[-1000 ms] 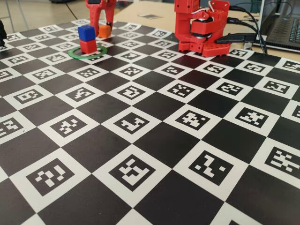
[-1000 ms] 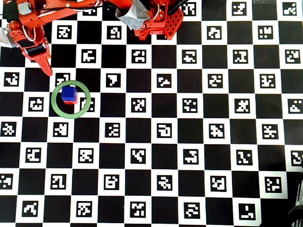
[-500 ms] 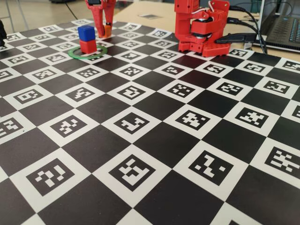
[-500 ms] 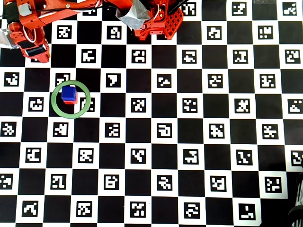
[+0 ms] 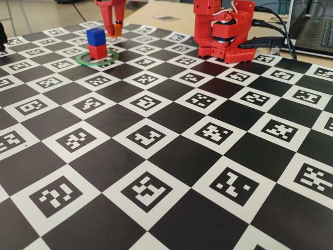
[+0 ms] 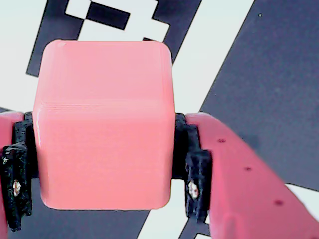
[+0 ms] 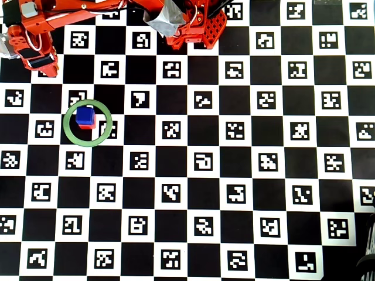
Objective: Grab the red cube then put it in the green circle then put the blue cube on top and finally the orange cube on top
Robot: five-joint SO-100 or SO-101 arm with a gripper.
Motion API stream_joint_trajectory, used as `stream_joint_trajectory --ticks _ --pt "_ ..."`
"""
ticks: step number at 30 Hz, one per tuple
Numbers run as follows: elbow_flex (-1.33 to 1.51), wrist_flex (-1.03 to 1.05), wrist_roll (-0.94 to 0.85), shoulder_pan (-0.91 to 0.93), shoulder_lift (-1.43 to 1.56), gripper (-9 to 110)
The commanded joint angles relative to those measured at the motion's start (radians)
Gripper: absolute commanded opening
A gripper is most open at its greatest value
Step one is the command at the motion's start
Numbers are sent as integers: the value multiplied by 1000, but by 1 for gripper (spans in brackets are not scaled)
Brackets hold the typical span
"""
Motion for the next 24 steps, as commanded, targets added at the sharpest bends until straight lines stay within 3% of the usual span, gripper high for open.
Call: stream_joint_trajectory --ticks 1,16,24 --pt "-117 18 21 -6 84 4" --pt "-261 275 28 -43 296 3" --pt "-281 387 147 -120 397 3"
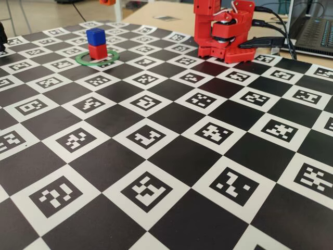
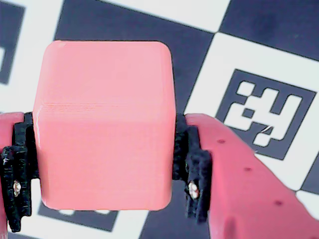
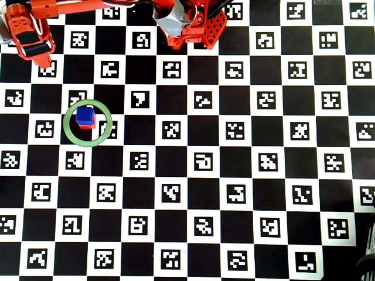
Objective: Grab the red cube then put it in the green circle then put the blue cube on top and finally the orange cube on top
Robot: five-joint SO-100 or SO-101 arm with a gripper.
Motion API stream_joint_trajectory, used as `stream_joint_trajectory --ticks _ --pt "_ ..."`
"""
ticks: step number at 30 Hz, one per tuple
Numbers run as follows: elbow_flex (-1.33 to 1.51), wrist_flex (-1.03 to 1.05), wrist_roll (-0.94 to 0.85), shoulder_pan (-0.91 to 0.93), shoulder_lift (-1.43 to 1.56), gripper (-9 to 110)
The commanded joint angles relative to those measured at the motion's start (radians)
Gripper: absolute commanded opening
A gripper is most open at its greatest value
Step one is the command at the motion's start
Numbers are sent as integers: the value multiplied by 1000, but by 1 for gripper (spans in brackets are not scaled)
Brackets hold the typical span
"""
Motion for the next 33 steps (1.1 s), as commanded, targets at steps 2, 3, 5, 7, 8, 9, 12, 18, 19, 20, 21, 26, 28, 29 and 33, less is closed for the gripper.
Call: stream_joint_trajectory --ticks 2,3,5,7,8,9,12,18,19,20,21,26,28,29,33 --pt "-121 87 87 -63 163 3" --pt "-137 109 109 -78 170 3" --pt "-143 124 158 -110 193 3" --pt "-143 124 209 -143 219 3" --pt "-147 124 236 -160 229 3" --pt "-149 124 258 -175 239 3" --pt "-123 124 308 -219 270 3" --pt "-54 117 446 -307 308 3" --pt "-40 109 480 -321 314 3" --pt "-23 97 515 -336 321 4" --pt "-15 92 549 -351 321 4" --pt "14 104 657 -416 301 4" --pt "14 114 693 -430 287 3" --pt "12 118 709 -434 279 3" --pt "5 123 729 -434 239 3"
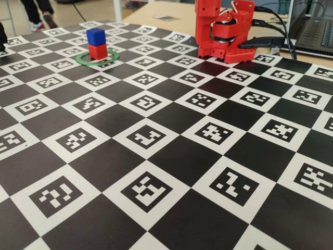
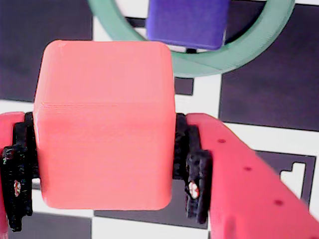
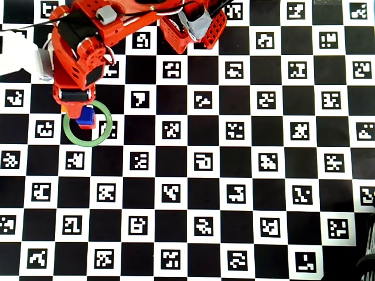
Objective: Grab the red cube then put it in the green circle then put the blue cube on top and finally the orange cube on top
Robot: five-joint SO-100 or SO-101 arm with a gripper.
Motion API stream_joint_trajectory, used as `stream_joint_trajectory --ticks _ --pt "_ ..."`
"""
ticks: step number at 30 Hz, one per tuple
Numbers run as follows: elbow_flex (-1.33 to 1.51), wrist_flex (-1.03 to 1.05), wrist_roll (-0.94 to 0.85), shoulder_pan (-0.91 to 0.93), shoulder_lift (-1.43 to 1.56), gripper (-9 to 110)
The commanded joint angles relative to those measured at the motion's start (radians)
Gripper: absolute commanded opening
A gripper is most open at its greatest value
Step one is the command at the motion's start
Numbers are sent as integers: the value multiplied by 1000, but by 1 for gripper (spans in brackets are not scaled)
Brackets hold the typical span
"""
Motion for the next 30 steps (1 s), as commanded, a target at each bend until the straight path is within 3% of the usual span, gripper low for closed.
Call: stream_joint_trajectory --ticks 1,18,30 --pt "-32 95 14 -2 3 3" --pt "-25 91 17 26 -121 3" --pt "109 -23 25 28 -103 3"
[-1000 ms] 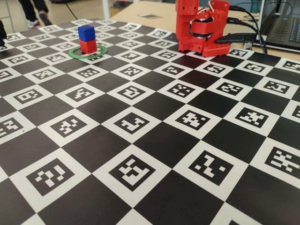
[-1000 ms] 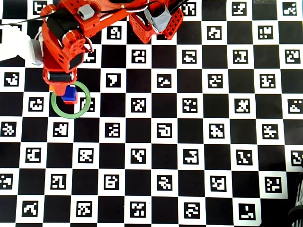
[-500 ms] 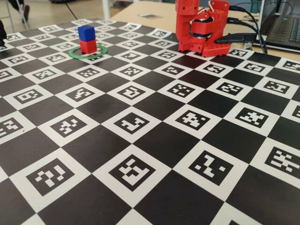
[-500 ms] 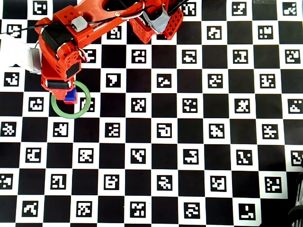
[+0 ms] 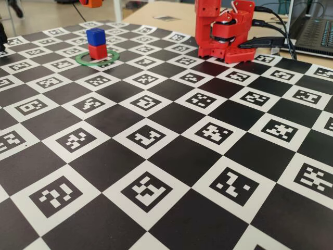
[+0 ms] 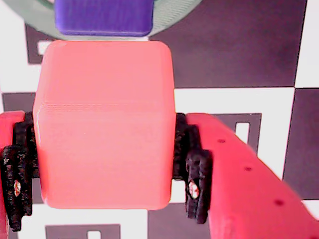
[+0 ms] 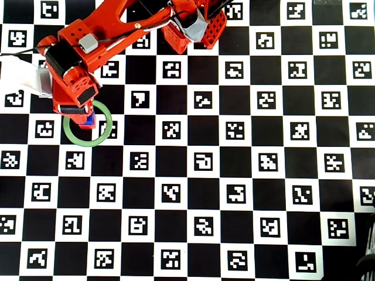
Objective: Grab the red cube then put it in the green circle then put the blue cube on top and finally the orange cube on top
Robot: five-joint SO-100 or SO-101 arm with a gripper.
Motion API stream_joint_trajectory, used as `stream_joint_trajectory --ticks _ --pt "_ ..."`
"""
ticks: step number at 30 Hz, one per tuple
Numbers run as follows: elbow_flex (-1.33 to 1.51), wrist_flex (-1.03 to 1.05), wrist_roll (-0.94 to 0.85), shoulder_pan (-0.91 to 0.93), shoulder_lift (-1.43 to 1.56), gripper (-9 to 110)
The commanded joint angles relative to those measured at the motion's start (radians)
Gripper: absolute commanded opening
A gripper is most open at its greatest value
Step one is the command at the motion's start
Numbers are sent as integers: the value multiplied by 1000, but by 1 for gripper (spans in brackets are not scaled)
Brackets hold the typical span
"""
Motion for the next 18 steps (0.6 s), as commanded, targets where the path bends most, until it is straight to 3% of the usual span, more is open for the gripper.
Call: stream_joint_trajectory --ticks 1,18 --pt "5 -20 6 12 52 3" --pt "94 -150 26 -5 89 3"
